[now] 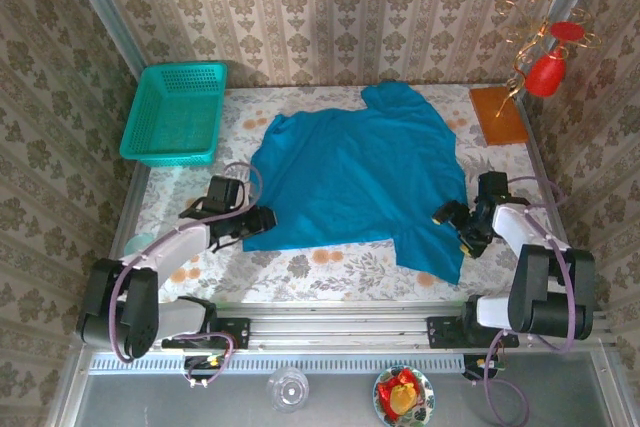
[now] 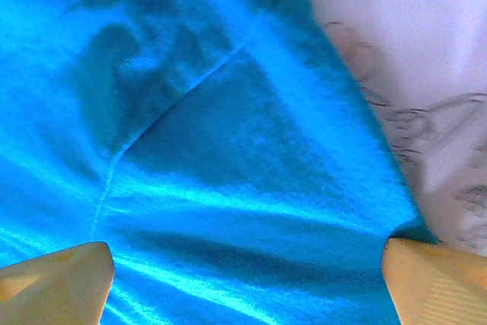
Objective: Fold the inside-out t-shirt
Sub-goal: Move the T-shirt to the center of the table.
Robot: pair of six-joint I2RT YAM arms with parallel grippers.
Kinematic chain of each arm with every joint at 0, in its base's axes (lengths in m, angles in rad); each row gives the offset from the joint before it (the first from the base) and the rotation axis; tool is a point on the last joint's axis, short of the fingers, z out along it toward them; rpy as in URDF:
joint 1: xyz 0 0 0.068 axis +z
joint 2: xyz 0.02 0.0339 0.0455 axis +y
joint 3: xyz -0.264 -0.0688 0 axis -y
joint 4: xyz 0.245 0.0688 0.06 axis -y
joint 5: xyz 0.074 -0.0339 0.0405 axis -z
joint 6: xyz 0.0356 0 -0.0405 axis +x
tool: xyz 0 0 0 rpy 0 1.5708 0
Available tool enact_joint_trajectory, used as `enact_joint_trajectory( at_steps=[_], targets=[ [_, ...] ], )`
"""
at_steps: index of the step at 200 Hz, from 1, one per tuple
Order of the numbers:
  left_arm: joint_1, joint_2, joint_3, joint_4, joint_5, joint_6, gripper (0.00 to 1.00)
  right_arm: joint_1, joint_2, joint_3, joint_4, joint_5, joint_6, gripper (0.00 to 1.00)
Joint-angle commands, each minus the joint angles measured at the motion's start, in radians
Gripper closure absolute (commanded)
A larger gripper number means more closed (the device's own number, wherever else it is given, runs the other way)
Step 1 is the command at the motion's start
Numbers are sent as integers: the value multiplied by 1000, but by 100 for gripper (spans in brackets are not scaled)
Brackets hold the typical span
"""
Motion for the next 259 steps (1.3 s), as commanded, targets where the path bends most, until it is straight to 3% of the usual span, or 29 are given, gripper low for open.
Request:
enact_joint_trajectory(
  at_steps=[1,42,63,76,94,109,135,169,214,259],
  targets=[
    [-7,-59,-106,2,-57,-73,63,-19,-69,-51,-115,128,87,7],
    [-7,-258,-220,-87,-115,-142,60,-38,-181,-95,-215,252,176,9],
    [-5,-348,-225,-147,-136,-139,59,-38,-236,-72,-238,247,163,11],
    [-4,-378,-199,-167,-137,-119,59,-37,-267,-53,-191,155,117,13],
    [-3,-370,-132,-182,-132,-85,59,-37,-283,-50,-44,-73,45,17],
    [-3,-321,-73,-169,-99,-60,59,-34,-253,-38,59,-170,40,19],
    [-16,-187,3,-121,-13,-29,63,-35,-93,48,169,-292,-26,19],
    [-43,-35,35,-56,16,6,68,-35,180,185,221,-419,-41,21],
    [-28,110,15,-32,41,27,68,-56,324,238,150,-190,10,21],
    [-19,56,-78,-52,7,-36,68,-126,289,177,-57,46,128,21]
  ],
)
